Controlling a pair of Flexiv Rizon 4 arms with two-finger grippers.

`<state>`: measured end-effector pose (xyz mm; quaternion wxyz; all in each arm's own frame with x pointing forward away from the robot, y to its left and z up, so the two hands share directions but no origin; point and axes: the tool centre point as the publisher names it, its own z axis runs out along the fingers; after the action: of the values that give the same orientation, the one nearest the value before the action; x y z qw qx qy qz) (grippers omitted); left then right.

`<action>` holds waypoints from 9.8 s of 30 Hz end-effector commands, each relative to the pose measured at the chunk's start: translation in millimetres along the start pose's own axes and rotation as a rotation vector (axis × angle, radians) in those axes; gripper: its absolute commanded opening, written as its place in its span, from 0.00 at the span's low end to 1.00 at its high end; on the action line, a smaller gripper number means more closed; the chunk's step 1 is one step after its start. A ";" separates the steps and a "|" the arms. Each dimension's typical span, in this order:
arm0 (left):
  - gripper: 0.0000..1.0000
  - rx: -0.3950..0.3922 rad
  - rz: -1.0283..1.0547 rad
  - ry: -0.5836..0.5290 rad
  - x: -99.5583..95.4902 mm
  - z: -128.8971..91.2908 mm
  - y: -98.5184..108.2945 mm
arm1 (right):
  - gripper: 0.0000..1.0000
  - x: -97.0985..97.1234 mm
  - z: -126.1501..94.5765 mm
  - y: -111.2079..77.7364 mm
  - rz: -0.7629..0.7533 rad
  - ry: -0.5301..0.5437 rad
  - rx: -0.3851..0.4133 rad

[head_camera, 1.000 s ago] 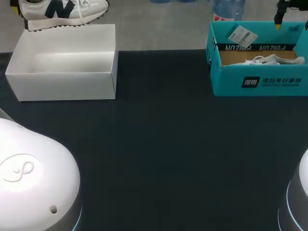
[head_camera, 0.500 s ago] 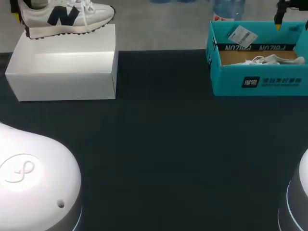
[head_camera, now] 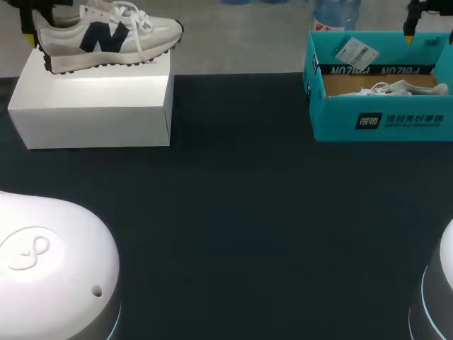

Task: Take the shoe out of the shoebox, open the shoe tongue, remove and reinsert the insole, then place the shoe into the shoebox

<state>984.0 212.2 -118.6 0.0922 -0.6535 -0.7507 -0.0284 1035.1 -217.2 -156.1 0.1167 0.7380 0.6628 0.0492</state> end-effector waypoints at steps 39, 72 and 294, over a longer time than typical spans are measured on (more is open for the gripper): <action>0.00 -0.268 0.132 0.015 -121.8 30.0 -131.5 | 1.00 -0.4 0.2 -0.6 0.000 0.001 -0.001; 0.00 -0.202 0.173 -0.008 -203.1 46.7 -196.3 | 1.00 -0.4 0.2 -0.6 0.000 0.001 -0.001; 1.00 0.917 -1.339 -1.015 -296.1 266.3 -218.2 | 1.00 -0.4 0.2 -0.6 0.000 0.001 -0.001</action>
<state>777.3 -61.7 -413.1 -0.0331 0.0768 -0.8569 0.5086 1035.1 -217.2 -156.1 0.1167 0.7380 0.6628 0.0491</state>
